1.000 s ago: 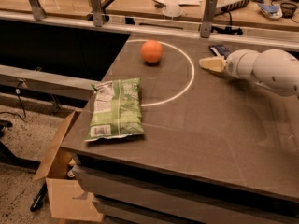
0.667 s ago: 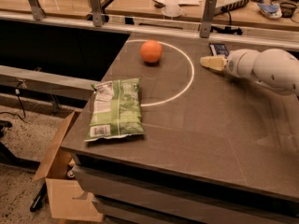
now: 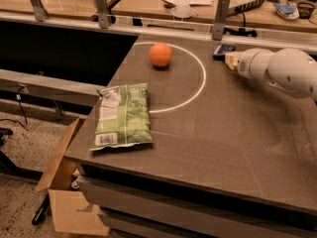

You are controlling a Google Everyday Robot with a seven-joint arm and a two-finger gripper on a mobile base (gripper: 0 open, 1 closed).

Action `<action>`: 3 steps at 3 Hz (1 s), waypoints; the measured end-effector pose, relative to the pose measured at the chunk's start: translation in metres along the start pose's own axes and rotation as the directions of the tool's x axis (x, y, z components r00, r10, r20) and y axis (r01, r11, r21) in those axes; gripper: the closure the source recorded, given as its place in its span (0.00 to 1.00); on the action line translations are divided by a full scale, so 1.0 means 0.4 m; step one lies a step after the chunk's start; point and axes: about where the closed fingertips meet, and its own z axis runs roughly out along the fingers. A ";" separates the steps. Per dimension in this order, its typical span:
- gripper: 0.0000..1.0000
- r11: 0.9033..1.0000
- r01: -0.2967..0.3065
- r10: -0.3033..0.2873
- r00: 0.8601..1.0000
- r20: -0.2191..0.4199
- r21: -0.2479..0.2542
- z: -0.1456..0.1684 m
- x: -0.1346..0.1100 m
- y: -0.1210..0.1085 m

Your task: Move rxbar blueberry near orange

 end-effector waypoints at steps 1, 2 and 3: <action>1.00 1.000 0.015 -0.015 1.000 0.009 -0.010 0.000 -0.012 0.012; 1.00 0.992 0.048 -0.045 0.999 0.025 -0.120 -0.032 -0.031 0.090; 1.00 0.943 0.112 -0.100 0.993 0.054 -0.315 -0.103 -0.054 0.234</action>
Offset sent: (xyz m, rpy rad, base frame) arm -0.0606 0.0814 0.0390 0.0324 -0.0327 0.3535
